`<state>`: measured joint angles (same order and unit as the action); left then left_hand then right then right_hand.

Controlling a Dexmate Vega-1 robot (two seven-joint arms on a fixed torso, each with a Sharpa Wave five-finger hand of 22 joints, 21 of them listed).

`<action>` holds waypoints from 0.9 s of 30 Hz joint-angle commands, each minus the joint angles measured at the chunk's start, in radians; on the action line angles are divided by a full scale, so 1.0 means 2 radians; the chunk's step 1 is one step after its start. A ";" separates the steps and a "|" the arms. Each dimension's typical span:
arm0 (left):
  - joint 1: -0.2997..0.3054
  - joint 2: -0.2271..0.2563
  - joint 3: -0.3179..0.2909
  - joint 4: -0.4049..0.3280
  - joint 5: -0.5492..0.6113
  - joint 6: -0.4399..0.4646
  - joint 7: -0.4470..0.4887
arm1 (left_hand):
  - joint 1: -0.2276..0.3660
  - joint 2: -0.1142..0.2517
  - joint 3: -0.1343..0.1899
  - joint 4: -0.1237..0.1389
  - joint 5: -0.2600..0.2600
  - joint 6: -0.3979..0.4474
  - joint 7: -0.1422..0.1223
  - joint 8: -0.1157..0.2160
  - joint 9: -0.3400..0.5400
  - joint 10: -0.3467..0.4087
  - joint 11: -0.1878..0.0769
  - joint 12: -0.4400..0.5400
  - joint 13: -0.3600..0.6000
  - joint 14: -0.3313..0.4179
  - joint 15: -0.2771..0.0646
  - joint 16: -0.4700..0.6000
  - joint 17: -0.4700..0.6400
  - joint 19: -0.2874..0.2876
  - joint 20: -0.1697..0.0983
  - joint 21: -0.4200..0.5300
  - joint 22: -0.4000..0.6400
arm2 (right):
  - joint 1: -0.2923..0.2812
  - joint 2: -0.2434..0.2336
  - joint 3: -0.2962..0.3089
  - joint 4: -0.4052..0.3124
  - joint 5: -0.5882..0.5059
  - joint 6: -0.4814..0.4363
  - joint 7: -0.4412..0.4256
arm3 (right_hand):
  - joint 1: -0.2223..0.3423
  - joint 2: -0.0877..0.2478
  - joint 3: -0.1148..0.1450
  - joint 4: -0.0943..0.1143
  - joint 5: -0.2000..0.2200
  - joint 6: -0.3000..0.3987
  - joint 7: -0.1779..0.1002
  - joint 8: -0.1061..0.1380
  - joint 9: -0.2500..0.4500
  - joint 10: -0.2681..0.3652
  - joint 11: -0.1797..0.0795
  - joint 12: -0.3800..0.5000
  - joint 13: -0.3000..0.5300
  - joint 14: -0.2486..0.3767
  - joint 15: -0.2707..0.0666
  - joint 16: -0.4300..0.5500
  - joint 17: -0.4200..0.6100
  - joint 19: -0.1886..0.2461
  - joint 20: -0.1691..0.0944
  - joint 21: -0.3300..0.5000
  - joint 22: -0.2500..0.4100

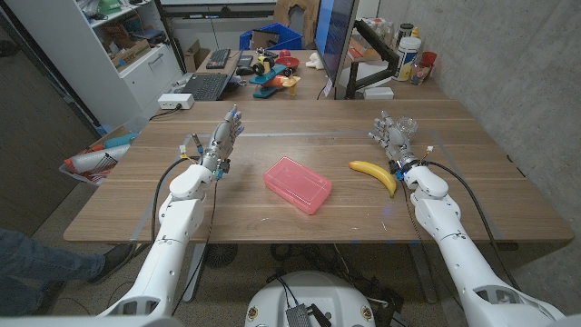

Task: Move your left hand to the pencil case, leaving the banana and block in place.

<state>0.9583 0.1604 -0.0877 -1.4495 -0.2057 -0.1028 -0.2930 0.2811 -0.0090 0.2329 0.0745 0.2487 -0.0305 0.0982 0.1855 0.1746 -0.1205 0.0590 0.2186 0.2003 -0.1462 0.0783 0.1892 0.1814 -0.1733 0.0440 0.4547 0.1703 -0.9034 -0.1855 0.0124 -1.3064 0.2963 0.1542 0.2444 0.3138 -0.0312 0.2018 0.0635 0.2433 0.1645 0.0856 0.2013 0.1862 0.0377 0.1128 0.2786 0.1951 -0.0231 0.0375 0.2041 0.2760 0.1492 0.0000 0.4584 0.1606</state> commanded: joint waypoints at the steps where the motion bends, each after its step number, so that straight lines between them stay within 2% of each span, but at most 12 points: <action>1: 0.008 0.001 -0.003 -0.016 0.003 -0.003 0.000 | 0.005 0.000 0.000 -0.004 0.000 0.000 0.001 0.001 0.002 -0.001 0.001 0.000 0.001 -0.002 0.001 0.002 0.001 -0.036 0.003 -0.001 0.001 | 0.004 0.002 0.004 0.007 0.000 0.003 0.004 | -0.001 0.006 0.001 -0.002 0.003 0.003 0.001 0.000 0.002 0.004 0.001 0.000 0.001 0.005 0.001 0.005 0.000 0.005 0.000 -0.002 0.003; 27: 0.037 0.012 -0.003 -0.058 0.018 -0.015 0.000 | 0.008 0.002 0.000 -0.007 -0.001 0.002 0.000 0.002 0.003 -0.001 0.001 0.000 0.000 -0.001 0.001 0.002 0.001 -0.037 0.006 -0.009 0.001 | 0.003 0.007 0.007 0.013 0.003 0.009 0.007 | -0.002 0.007 0.000 -0.003 0.004 0.004 0.000 0.000 0.002 0.007 0.002 -0.004 0.000 0.006 0.000 0.004 -0.003 0.008 0.000 -0.008 0.003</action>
<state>1.0078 0.1763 -0.0962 -1.5297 -0.1825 -0.1180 -0.2915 0.2850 -0.0051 0.2330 0.0661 0.2487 -0.0305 0.0981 0.1855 0.1746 -0.1204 0.0590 0.2186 0.1998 -0.1462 0.0783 0.1892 0.1816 -0.1703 0.0542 0.4399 0.1701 -0.8949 -0.1761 0.0217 -1.2851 0.2980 0.1640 0.2585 0.3085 -0.0259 0.2018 0.0635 0.2433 0.1644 0.0857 0.2013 0.1863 0.0484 0.1126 0.2729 0.1953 -0.0140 0.0355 0.2041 0.2691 0.1603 -0.0001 0.4470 0.1605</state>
